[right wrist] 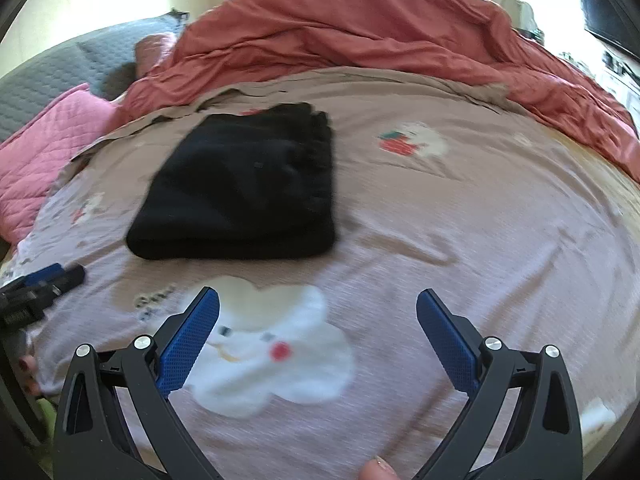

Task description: Fold small clothes

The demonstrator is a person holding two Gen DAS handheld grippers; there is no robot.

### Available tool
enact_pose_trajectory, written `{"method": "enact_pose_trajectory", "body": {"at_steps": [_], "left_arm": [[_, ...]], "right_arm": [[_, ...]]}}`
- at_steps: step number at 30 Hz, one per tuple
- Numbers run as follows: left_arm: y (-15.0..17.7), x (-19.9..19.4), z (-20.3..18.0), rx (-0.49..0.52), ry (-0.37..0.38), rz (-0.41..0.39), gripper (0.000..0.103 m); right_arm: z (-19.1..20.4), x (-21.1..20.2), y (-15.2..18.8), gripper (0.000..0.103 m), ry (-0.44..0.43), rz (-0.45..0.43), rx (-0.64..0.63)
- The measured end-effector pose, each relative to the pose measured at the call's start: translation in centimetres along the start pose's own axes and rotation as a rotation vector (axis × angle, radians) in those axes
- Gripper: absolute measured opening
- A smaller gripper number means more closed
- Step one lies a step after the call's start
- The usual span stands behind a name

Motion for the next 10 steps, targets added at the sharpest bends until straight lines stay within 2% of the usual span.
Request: {"method": "enact_pose_trajectory", "body": {"at_steps": [3,6,8,10], "left_arm": [[-1.2,-1.0,3.1,-0.064,-0.038,-0.037,0.093],[-2.3,-1.5,7.6,-0.143,-0.086,-0.041,0.094],[-3.1,-1.9,11.1,-0.198,-0.125,-0.041,0.094],[-4.1,-2.4,15.6,-0.273,-0.182,-0.049,0.093]], "right_arm": [[-3.7,-1.1,0.4,0.098,0.080,-0.020,0.064],[-9.0,-3.1,1.1,0.098,0.213,-0.068,0.154],[-13.6,-4.8,2.1,0.098,0.331,-0.099,0.244],[-19.7,-7.0,4.2,0.098,0.460,-0.121,0.410]]}}
Point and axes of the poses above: each gripper's, at about its wrist camera, not at the fingertips, and x roughly the way its jaws point, z to its left, y to its underside, the point moved 6 cm from there along x, roughly the way its jaws point, and after that the axes turned 5 degrees about z, right-handed, at the moved point
